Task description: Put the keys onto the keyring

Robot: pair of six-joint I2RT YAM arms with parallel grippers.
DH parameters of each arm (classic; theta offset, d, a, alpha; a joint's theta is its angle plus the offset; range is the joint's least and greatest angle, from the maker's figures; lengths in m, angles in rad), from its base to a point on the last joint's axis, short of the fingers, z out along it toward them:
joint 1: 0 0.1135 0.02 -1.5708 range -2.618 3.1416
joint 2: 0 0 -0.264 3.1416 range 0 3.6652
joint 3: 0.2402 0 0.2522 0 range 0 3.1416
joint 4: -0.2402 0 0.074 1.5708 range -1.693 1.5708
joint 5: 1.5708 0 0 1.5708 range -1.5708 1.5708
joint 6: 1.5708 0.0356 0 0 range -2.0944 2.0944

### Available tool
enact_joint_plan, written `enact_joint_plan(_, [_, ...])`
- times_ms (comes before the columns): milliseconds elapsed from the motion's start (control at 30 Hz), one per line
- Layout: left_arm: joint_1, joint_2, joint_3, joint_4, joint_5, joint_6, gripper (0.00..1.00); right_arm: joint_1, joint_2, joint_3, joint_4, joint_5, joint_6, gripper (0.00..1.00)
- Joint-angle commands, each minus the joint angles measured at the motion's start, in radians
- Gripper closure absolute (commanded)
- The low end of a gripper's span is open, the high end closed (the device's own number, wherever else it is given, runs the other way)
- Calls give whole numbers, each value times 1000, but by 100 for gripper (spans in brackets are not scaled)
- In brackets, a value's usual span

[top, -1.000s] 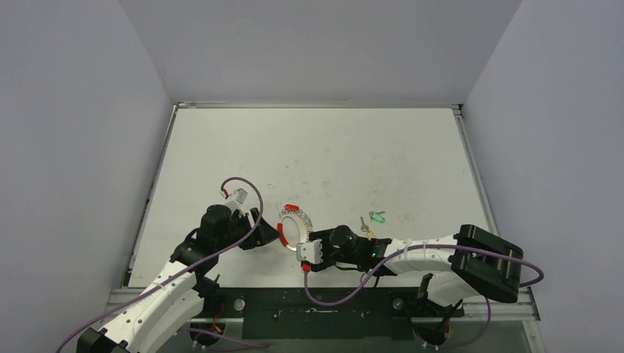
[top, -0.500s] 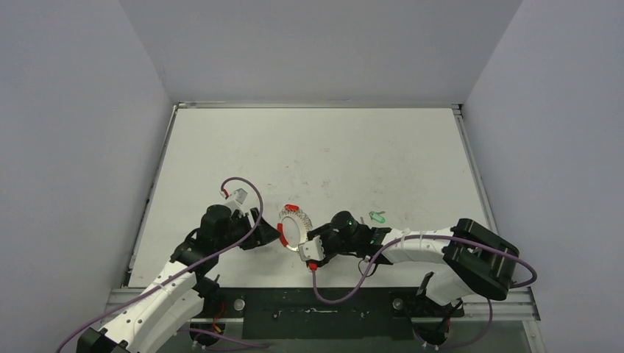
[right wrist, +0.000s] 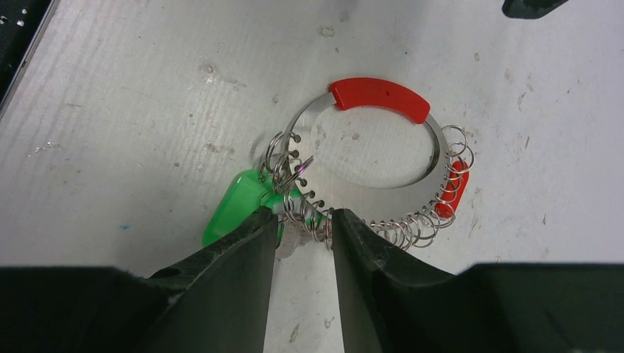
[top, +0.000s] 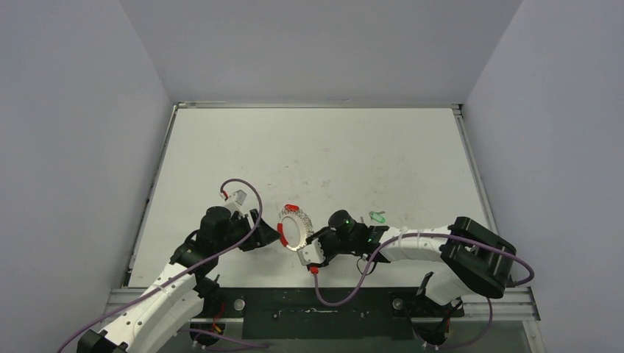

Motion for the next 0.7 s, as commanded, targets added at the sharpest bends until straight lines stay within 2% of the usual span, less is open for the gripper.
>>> enact_joint_plan(0, [5,-15,0,43,4,-2,40,-4,20,47,6,-29,-18,66])
enact_joint_plan(167, [5,-16,-1,44,5,-4,40,-2,44,66,-6,-38,-22,67])
enact_joint_plan(400, [5,-17,0,40,3,-4,40,0,76,96,-43,-31,-28,78])
enact_joint_plan(533, [5,-20,0,35,2,-3,40,-1,87,117,-77,-13,-34,81])
enact_joint_plan(667, [6,-24,1,34,0,-3,40,-1,84,127,-89,9,-24,97])
